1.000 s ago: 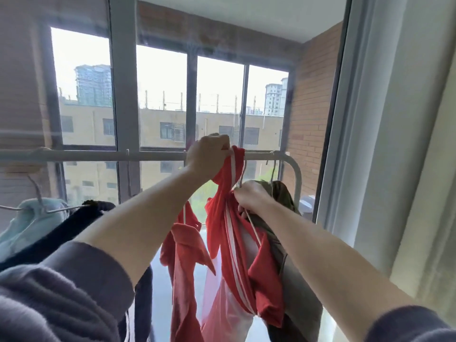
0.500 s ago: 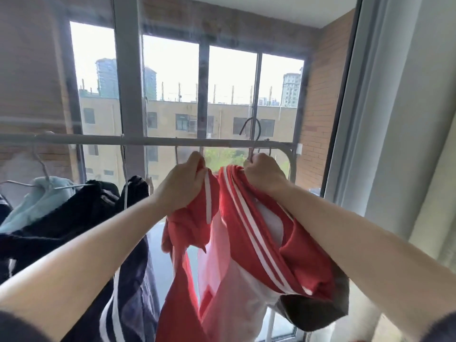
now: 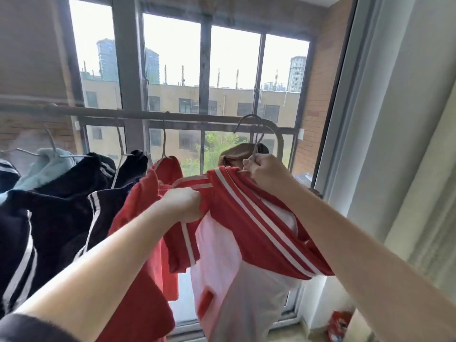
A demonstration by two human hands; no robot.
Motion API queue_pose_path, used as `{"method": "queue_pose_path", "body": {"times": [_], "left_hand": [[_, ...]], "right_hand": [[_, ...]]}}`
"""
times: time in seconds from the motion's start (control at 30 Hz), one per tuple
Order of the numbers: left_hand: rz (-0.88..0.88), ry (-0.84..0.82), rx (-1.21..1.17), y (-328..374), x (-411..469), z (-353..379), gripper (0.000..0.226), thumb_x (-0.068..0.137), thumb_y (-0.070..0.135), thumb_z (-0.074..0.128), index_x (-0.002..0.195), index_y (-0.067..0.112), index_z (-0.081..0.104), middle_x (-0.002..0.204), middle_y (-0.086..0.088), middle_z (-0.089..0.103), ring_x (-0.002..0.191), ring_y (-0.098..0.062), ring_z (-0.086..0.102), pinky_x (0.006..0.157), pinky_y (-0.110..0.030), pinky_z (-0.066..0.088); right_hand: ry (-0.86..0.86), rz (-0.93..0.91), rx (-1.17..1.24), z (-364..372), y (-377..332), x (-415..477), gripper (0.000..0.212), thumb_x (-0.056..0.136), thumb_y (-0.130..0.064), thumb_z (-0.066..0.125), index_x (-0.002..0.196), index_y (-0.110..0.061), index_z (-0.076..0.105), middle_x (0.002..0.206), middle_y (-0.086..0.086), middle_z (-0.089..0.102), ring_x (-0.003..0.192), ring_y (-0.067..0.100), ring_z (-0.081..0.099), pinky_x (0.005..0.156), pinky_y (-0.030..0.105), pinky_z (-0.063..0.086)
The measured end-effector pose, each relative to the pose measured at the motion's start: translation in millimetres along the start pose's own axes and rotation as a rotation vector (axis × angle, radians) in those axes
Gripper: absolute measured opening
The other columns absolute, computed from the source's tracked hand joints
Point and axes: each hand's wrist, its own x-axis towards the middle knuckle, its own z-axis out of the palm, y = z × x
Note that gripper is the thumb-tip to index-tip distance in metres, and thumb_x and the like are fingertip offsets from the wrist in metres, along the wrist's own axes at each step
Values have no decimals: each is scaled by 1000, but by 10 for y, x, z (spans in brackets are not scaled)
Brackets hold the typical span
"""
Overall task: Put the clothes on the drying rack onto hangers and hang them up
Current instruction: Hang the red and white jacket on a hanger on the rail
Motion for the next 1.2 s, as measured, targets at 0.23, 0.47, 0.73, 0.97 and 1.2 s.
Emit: {"method": "queue_pose_path", "body": {"times": [0.23, 0.47, 0.73, 0.97, 1.2], "left_hand": [[-97, 25, -860, 239, -489, 482, 24, 93, 25, 48, 81, 23, 69, 81, -3, 70, 61, -10, 62, 57, -21, 49], [-289, 34, -1657, 352, -743, 796, 12, 92, 12, 58, 97, 13, 69, 84, -6, 71, 76, -17, 66, 75, -28, 54], [-313, -166, -2189, 291, -1261, 1092, 37, 82, -10, 27, 83, 2, 62, 71, -11, 66, 62, -19, 66, 57, -25, 54], [-447, 24, -1862, 119, -1257, 1225, 12, 90, 25, 62, 99, 19, 68, 92, -6, 72, 77, -15, 68, 64, -24, 54], [-557, 130, -2281, -62, -1357, 1153, 25, 97, 13, 34, 87, 9, 57, 68, 0, 70, 73, -15, 64, 68, -23, 54]], "right_hand": [[-52, 61, 97, 204, 203, -779, 29, 99, -30, 50, 75, -17, 62, 53, -5, 48, 44, 8, 40, 48, 26, 35], [-1, 121, 30, 471, 188, -1120, 35, 98, -30, 50, 68, -16, 57, 57, -5, 51, 54, 10, 49, 54, 25, 36], [-56, 253, 14, 838, 289, -1584, 28, 97, -32, 51, 84, -15, 69, 71, -9, 63, 78, 14, 61, 72, 30, 44], [-20, 255, 47, 1005, 155, -1726, 35, 97, -30, 52, 70, -10, 60, 63, 4, 61, 62, 18, 58, 63, 30, 45], [77, 306, 61, 1001, 185, -1677, 39, 95, -29, 52, 74, 3, 59, 73, 20, 64, 73, 31, 61, 74, 37, 48]]}}
